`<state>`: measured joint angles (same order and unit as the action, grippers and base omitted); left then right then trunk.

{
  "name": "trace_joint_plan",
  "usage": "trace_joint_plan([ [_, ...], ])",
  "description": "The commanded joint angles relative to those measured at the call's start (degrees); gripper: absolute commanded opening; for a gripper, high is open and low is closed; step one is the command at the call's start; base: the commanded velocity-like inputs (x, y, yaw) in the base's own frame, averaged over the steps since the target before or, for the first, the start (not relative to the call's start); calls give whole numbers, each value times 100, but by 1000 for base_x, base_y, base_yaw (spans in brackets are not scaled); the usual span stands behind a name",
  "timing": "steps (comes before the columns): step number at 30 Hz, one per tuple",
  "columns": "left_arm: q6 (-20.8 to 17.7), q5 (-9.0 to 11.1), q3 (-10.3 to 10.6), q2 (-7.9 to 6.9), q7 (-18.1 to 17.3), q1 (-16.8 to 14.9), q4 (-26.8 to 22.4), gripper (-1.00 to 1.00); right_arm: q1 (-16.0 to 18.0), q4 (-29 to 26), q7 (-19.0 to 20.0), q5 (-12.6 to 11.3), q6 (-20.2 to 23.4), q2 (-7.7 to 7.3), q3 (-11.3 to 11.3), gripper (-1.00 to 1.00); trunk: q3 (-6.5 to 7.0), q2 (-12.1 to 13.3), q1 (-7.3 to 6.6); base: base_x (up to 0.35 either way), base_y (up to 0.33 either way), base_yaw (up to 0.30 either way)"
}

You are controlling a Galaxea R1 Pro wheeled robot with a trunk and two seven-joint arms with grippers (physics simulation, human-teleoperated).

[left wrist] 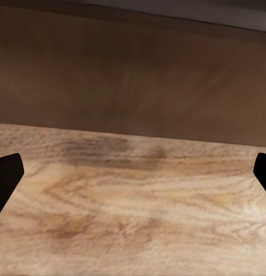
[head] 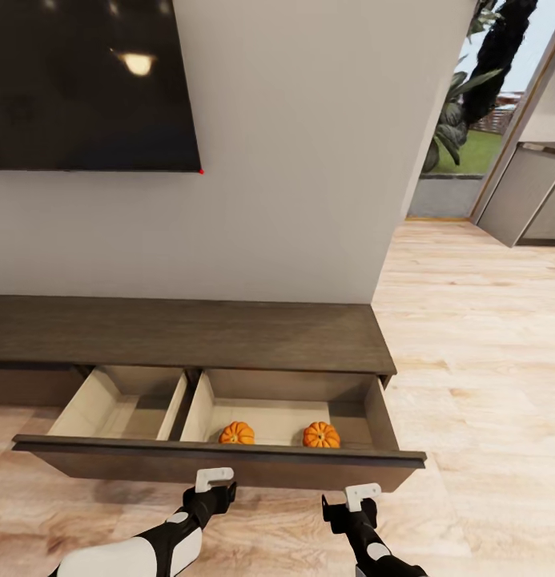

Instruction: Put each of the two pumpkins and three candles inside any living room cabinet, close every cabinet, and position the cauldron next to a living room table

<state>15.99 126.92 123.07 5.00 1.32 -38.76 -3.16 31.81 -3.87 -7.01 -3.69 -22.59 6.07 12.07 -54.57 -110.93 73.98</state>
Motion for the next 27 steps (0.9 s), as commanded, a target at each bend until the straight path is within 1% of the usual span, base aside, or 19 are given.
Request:
trace_joint_plan([
  [1, 0, 0, -1, 0, 0, 0, 0, 100, 0, 0, 2, 0, 0, 0, 2, 100, -18, -42, 23, 0, 0, 0],
  [27, 0, 0, 3, 1, 0, 0, 14, 100, 0, 0, 6, 0, -1, 8, 5, 100, -485, -1084, 594, 0, 0, 0],
])
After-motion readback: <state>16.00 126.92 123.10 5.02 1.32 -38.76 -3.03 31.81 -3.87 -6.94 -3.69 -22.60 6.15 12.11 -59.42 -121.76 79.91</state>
